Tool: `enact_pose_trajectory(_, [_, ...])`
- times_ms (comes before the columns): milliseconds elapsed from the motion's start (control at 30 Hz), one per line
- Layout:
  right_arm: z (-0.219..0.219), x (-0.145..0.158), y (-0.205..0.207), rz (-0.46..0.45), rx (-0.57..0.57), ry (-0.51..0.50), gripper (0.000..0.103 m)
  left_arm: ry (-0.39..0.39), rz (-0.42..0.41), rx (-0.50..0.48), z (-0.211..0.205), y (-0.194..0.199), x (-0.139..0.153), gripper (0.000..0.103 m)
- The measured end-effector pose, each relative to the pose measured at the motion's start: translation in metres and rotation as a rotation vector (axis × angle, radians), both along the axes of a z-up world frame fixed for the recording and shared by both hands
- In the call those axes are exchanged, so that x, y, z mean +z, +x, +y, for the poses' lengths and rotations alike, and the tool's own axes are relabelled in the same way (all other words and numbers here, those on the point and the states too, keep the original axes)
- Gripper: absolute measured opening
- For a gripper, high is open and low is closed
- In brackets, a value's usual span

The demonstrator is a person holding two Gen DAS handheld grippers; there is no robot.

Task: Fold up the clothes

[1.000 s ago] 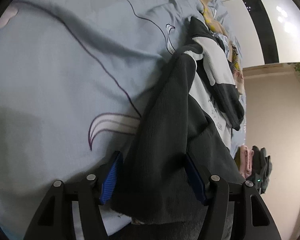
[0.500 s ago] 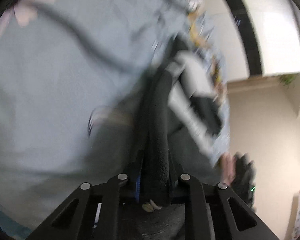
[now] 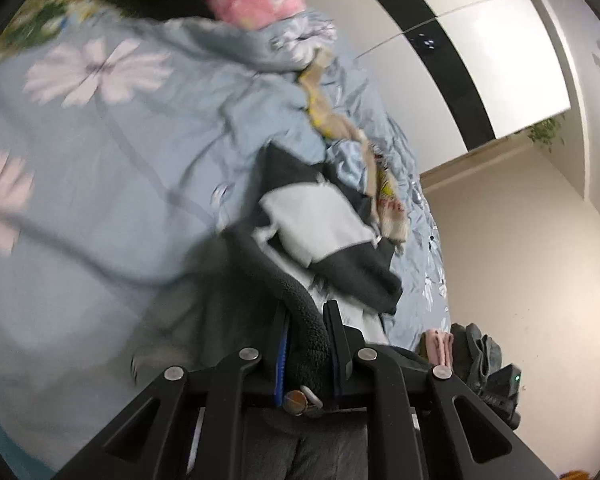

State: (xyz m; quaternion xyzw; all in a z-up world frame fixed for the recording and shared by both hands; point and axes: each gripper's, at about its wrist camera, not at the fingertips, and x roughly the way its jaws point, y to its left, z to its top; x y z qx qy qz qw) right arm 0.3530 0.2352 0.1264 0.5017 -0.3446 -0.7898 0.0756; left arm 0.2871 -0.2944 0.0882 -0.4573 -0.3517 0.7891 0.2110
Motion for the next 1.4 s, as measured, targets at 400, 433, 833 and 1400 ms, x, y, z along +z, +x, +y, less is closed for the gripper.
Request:
enact_pose_trajectory(400, [0.025,-0.043,-0.17,-0.079,-0.042,0.02,0.008,-0.109,-0.108,0.015,0.045,-0.168,-0.033,0.018])
enact_pose_trajectory(433, [0.028,-0.052,-0.181,-0.099,-0.051,0.015,0.008,-0.114,-0.126,0.023,0.048,-0.179,-0.041,0.02])
enact_pose_trajectory(833, [0.041,-0.073,-0.221,-0.103,-0.029,-0.029,0.015,-0.001,-0.097,0.07,0.048,-0.203,-0.043,0.063])
enact_pose_trajectory(1400, [0.024,-0.053,-0.154,-0.013,0.044,0.14,0.043,-0.39,-0.094,0.032,0.088,-0.186,-0.036,0.062])
